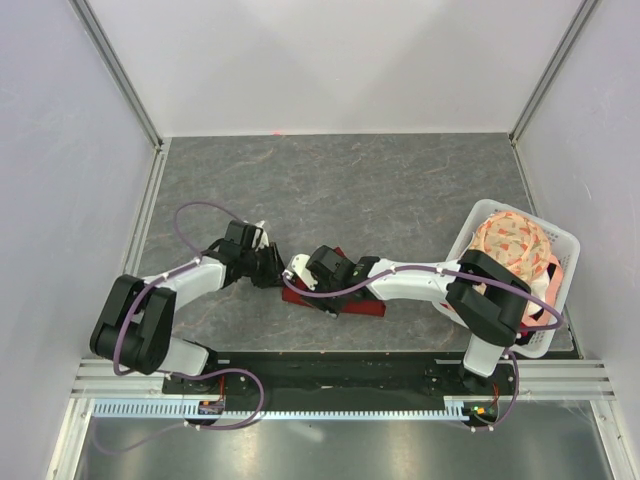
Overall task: Fold the napkin, place the utensils inside, and roll it up
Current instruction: Roll the napkin with the utensil
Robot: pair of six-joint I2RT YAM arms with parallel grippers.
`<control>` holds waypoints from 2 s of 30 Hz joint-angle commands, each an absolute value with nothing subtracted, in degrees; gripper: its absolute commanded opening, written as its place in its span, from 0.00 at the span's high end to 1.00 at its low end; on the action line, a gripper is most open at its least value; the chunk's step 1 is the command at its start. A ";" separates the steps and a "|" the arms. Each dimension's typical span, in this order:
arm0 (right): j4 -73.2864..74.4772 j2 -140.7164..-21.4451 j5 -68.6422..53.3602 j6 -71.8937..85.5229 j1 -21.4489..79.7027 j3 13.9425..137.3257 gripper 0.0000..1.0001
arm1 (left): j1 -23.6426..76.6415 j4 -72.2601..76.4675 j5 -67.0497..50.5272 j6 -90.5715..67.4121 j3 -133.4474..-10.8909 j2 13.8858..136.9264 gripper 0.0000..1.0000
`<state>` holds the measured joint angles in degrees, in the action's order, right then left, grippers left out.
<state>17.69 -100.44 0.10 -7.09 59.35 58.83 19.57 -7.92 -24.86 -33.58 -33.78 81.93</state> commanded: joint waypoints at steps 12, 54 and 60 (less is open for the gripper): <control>24.52 -105.81 -17.65 -3.96 54.32 59.94 0.50 | 18.72 -12.14 -10.79 -31.91 -31.49 64.96 0.31; 34.37 -116.10 -31.03 -3.16 46.23 69.61 0.50 | 18.81 -5.36 -23.29 -34.19 -23.47 67.85 0.79; 33.40 -113.21 -28.58 -2.29 46.23 70.23 0.43 | 18.81 -5.36 -23.73 -34.01 -23.64 69.69 0.98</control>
